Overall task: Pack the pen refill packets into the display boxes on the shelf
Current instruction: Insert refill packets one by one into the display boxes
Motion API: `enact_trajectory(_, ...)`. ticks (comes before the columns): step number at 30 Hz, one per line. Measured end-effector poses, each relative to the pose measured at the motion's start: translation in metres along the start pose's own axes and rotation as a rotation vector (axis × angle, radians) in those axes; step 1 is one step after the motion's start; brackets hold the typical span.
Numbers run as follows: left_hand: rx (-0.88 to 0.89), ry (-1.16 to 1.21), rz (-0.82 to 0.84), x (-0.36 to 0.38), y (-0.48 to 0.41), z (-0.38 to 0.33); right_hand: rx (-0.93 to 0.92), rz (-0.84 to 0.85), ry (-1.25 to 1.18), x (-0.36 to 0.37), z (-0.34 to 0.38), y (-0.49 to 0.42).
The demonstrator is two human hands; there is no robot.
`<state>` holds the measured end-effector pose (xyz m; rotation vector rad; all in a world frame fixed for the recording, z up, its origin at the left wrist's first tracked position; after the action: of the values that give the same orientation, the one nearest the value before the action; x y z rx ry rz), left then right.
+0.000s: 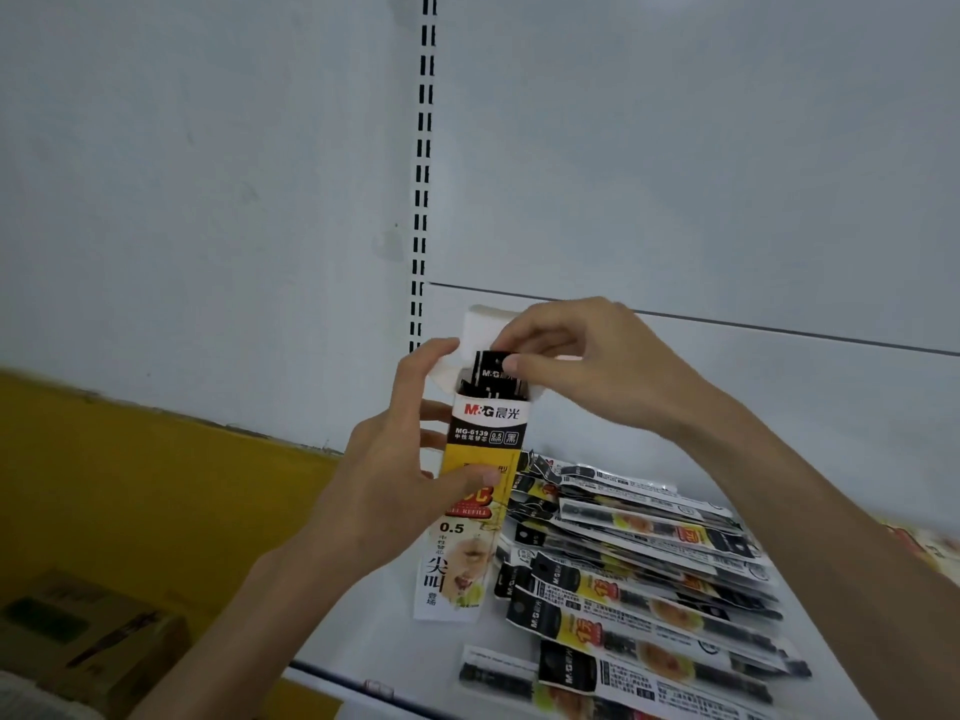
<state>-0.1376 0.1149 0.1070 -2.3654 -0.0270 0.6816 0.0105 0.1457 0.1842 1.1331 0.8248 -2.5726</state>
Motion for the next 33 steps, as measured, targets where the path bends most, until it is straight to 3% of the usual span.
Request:
enact_trajectory(6, 0.029, -0.058, 0.033, -0.001, -0.004, -0.001, -0.097, 0.080, 0.272, 0.031, 0.003, 0.006)
enact_trajectory(9, 0.075, -0.091, 0.061, 0.003, -0.004, -0.004, -0.092, 0.120, 0.201, 0.032, 0.003, 0.008)
enact_trajectory(11, 0.117, -0.129, 0.067, 0.007, -0.003, -0.005, -0.079, 0.031, 0.032, 0.025, -0.002, 0.013)
enact_trajectory(14, 0.108, -0.192, 0.048, 0.007, -0.002, 0.000, -0.068, -0.251, -0.200, 0.004, -0.024, 0.023)
enact_trajectory(16, 0.093, -0.226, 0.040, 0.005, -0.004, 0.004, 0.024, -0.340, -0.156, -0.006, -0.047, 0.029)
enact_trajectory(17, 0.088, -0.239, 0.044, 0.004, -0.006, 0.005, 0.102, -0.281, -0.031, -0.008, -0.061, 0.032)
enact_trajectory(21, 0.079, -0.261, 0.043, 0.007, -0.008, 0.005, 0.490, 0.321, 0.495, 0.012, -0.131, 0.055)
enact_trajectory(23, 0.077, -0.264, 0.035, 0.008, -0.009, 0.006, 0.565, 0.414, 0.577, 0.021, -0.148, 0.067)
enact_trajectory(27, 0.071, -0.269, 0.015, 0.010, -0.010, 0.007, 0.501, 0.300, 0.537, 0.024, -0.148, 0.070)
enact_trajectory(33, 0.070, -0.263, 0.016, 0.010, -0.007, 0.005, 0.312, -0.023, 0.440, 0.000, -0.117, 0.063)
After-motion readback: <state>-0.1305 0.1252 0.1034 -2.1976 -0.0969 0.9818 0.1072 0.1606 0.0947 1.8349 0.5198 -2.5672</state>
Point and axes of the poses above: each hand's wrist, its own y-axis away from the middle knuckle, its own x-axis out of the palm, z = x × y, the point moved 4 cm from there along -y, towards the middle knuckle, and after that the axes turned 5 degrees about x, right-handed, at the moved point
